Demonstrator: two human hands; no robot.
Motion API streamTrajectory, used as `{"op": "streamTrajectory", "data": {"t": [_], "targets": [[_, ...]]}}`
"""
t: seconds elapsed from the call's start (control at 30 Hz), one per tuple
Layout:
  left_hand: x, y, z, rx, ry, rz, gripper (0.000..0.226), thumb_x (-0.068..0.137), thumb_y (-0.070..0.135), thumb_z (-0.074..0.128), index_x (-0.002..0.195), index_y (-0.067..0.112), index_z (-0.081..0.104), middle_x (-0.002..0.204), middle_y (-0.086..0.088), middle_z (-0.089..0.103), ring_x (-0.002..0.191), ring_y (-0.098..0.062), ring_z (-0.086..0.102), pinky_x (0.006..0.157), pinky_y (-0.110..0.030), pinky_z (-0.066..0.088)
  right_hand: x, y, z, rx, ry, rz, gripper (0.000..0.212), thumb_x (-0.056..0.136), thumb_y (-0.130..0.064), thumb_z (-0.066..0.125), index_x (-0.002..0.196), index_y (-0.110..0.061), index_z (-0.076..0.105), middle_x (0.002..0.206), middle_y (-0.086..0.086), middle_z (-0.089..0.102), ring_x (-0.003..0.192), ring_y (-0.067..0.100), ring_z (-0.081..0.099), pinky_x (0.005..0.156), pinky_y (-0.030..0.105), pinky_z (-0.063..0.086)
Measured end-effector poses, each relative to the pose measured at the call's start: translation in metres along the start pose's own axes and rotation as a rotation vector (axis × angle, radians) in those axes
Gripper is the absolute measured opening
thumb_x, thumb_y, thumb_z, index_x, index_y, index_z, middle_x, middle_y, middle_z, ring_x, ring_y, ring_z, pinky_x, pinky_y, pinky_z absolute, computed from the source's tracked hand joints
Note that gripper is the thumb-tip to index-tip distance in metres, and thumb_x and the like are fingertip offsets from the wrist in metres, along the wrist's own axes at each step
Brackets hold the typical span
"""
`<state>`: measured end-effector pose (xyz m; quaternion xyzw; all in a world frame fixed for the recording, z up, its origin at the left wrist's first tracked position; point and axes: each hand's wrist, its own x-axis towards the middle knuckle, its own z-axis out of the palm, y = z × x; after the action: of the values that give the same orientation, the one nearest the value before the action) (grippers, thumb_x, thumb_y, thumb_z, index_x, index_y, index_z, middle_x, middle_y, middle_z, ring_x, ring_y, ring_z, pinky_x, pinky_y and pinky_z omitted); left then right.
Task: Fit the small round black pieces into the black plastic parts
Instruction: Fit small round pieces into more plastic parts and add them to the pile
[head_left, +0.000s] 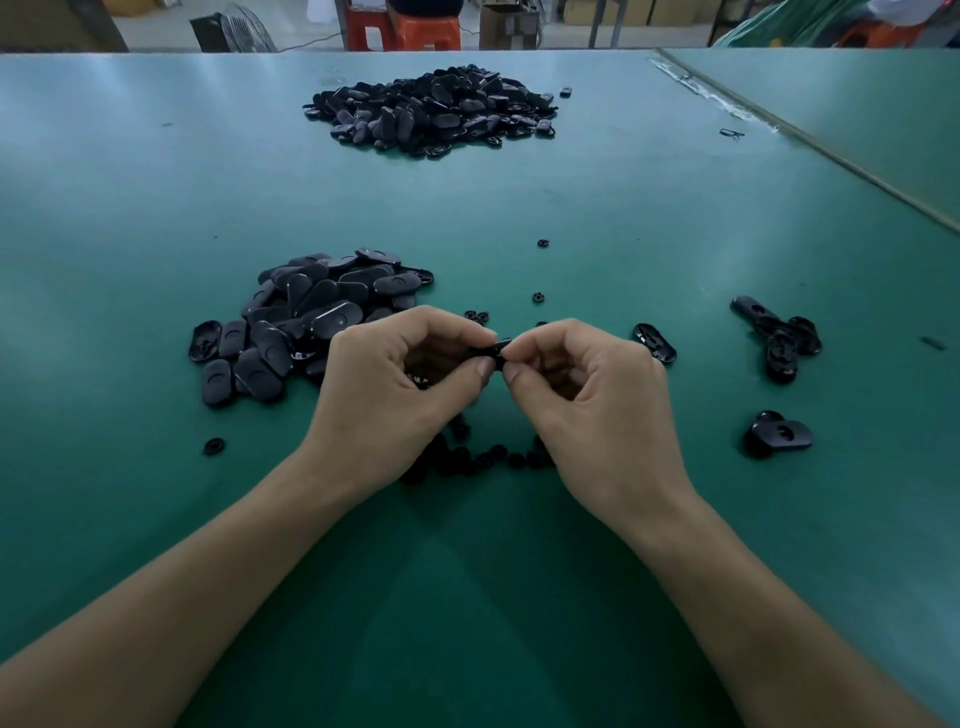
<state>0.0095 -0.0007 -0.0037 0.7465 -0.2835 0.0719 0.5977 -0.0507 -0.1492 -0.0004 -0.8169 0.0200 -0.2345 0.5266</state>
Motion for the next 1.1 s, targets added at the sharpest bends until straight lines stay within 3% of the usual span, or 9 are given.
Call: {"op": "streamTrajectory", "data": {"t": [0.23,0.4,0.67,1.1], "targets": [[0.0003,-0.0004,0.0,-0.004,-0.017,0.013,0.023,0.08,0.005,0.074,0.09,0.025,0.073,0.088,0.011,0.076,0.075,-0.004,0.072,0.072,-0.017,0.055,-0.0011,0.0009,0.0016,-0.004,-0.007,-0.002,0.015,0.088,-0.008,0.071,0.086,-0.023,0.073,0.073,-0.009,0.072,0.067,0.009,0.067,0.067,0.03,0.057],[-0.0001,0.0,0.0008,0.016,-0.019,0.04,0.024,0.08,0.007,0.074,0.091,0.028,0.072,0.088,0.011,0.076,0.074,-0.003,0.071,0.072,-0.017,0.055,-0.0009,0.0004,0.002,-0.025,0.042,0.006,0.017,0.086,-0.008,0.072,0.083,-0.024,0.072,0.071,-0.012,0.071,0.066,0.006,0.067,0.065,0.025,0.056],[-0.001,0.0001,0.0015,0.015,0.001,0.063,0.024,0.08,0.006,0.075,0.093,0.027,0.073,0.088,0.008,0.076,0.075,-0.007,0.072,0.073,-0.02,0.056,-0.0008,-0.0018,0.0,-0.003,0.007,0.003,0.016,0.088,-0.008,0.07,0.084,-0.023,0.072,0.071,-0.007,0.071,0.063,0.012,0.067,0.063,0.034,0.056],[-0.001,-0.0025,0.0022,0.008,0.01,0.082,0.024,0.081,0.009,0.076,0.095,0.029,0.074,0.094,0.011,0.077,0.082,-0.006,0.073,0.077,-0.02,0.057,-0.0021,-0.0028,0.0012,-0.052,0.026,-0.01,0.014,0.088,-0.007,0.069,0.086,-0.021,0.072,0.069,-0.006,0.07,0.061,0.012,0.064,0.062,0.031,0.053]]}}
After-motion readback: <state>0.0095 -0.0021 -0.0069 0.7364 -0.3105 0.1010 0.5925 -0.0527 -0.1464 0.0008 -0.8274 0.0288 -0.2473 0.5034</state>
